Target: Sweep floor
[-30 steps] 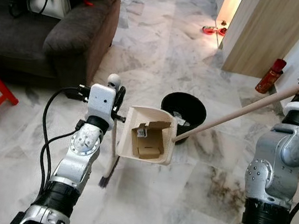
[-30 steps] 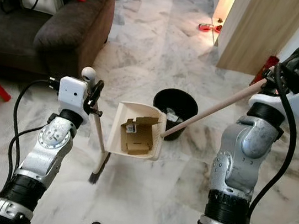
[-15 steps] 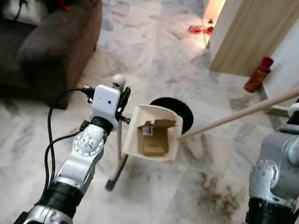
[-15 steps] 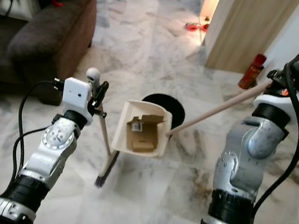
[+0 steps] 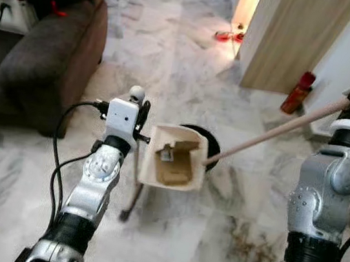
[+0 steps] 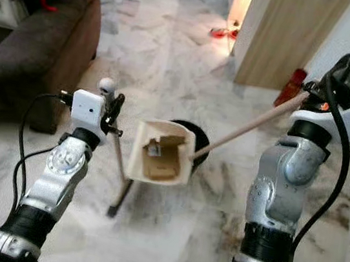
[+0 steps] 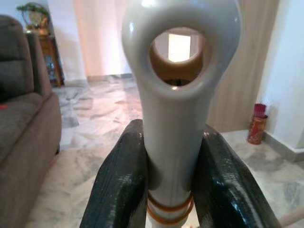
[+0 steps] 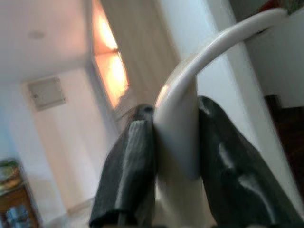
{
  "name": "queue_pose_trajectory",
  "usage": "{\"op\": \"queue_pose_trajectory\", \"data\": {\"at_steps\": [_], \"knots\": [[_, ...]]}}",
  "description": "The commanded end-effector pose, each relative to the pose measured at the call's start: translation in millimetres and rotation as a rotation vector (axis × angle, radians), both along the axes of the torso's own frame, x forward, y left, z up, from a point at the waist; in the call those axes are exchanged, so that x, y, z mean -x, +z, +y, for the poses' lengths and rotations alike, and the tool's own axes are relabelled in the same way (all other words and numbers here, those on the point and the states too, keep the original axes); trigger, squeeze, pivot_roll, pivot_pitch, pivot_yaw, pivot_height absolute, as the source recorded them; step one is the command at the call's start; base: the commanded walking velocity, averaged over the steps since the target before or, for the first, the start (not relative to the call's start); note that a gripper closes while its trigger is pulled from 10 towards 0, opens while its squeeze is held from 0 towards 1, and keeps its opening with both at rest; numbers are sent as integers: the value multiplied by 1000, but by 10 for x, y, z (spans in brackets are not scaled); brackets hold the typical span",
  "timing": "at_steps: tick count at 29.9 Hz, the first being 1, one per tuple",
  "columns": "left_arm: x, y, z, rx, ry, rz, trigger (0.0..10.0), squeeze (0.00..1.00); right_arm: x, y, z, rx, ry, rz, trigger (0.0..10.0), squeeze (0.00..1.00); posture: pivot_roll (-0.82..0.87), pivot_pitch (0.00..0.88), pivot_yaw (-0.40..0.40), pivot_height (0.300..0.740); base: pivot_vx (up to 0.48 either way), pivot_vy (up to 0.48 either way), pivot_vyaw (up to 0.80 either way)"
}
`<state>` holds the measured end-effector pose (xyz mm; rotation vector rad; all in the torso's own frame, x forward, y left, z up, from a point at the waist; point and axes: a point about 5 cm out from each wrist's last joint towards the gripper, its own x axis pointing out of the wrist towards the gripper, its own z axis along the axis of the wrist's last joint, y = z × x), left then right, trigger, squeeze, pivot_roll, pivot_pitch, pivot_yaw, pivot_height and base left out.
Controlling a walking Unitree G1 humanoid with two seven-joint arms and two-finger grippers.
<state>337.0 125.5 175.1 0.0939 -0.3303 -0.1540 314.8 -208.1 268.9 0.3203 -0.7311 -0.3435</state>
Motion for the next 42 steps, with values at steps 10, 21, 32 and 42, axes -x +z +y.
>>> {"op": "queue_pose_trajectory", "data": {"at_steps": [10, 21, 32, 42], "knots": [[1, 152, -26, -13, -5, -68, 10000, 0, 80, 169, -35, -34, 0, -95, 10000, 0, 108, 126, -48, 740, 406, 0, 0], [7, 156, -18, -12, -2, -69, 10000, 0, 86, 181, -15, -38, 9, -102, 10000, 0, 110, 128, -50, 740, 408, 0, 0], [6, 156, -7, -11, 2, -70, 10000, 0, 85, 186, -6, -37, 10, -101, 10000, 0, 110, 131, -50, 740, 410, 0, 0], [14, 162, -7, -7, -5, -79, 10000, 0, 88, 195, -3, -35, 9, -102, 10000, 0, 108, 132, -51, 740, 116, 0, 0]]}}
